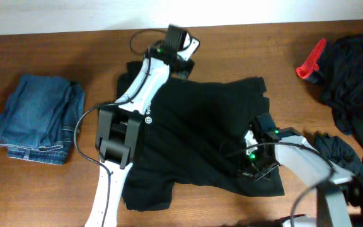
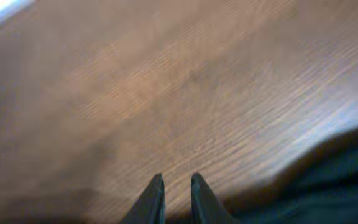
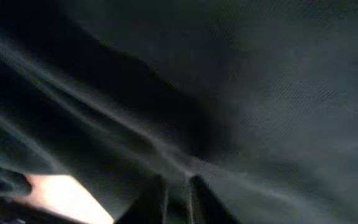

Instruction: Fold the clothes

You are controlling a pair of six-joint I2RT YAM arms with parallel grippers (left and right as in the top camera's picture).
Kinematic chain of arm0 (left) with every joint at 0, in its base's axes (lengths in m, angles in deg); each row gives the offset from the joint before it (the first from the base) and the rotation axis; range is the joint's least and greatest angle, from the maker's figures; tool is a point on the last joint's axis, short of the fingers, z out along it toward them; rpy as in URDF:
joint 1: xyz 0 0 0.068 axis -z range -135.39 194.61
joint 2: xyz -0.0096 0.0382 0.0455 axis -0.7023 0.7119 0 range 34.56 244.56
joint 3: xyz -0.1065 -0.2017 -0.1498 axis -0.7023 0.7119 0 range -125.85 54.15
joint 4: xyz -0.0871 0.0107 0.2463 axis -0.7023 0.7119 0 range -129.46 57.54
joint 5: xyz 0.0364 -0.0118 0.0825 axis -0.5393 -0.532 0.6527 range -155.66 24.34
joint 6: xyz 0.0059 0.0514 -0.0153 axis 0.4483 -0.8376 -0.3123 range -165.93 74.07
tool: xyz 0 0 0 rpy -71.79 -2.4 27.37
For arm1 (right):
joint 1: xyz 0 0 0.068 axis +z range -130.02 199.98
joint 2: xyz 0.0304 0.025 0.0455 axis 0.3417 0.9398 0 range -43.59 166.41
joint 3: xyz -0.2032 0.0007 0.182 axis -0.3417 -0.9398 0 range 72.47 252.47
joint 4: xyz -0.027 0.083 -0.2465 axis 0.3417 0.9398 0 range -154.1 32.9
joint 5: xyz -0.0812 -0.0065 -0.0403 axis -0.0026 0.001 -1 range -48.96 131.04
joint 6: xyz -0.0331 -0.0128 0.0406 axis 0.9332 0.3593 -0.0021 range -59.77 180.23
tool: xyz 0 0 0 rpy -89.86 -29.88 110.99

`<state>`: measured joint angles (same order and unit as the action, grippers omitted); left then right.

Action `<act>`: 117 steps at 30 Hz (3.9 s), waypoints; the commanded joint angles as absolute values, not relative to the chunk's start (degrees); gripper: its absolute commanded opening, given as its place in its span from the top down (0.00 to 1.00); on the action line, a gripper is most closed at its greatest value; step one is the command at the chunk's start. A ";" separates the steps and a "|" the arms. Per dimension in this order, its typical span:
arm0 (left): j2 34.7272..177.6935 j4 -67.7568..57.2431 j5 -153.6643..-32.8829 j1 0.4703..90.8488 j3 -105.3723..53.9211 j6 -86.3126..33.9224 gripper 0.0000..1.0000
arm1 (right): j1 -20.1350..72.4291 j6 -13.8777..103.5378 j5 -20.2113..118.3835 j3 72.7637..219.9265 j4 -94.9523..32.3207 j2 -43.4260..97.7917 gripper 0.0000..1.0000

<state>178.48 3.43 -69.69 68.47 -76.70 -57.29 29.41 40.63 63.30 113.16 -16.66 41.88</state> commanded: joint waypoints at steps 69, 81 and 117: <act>157.08 57.22 -54.89 63.53 -123.21 -52.65 0.44 | 15.36 53.84 52.86 179.93 -15.26 76.37 0.48; 134.79 57.22 -59.46 54.15 -114.79 -50.58 0.28 | 15.47 54.21 53.99 182.05 1.35 51.32 0.43; 115.20 29.46 -78.37 56.36 -13.35 -43.17 0.01 | 15.45 45.29 58.65 139.78 17.44 31.39 0.24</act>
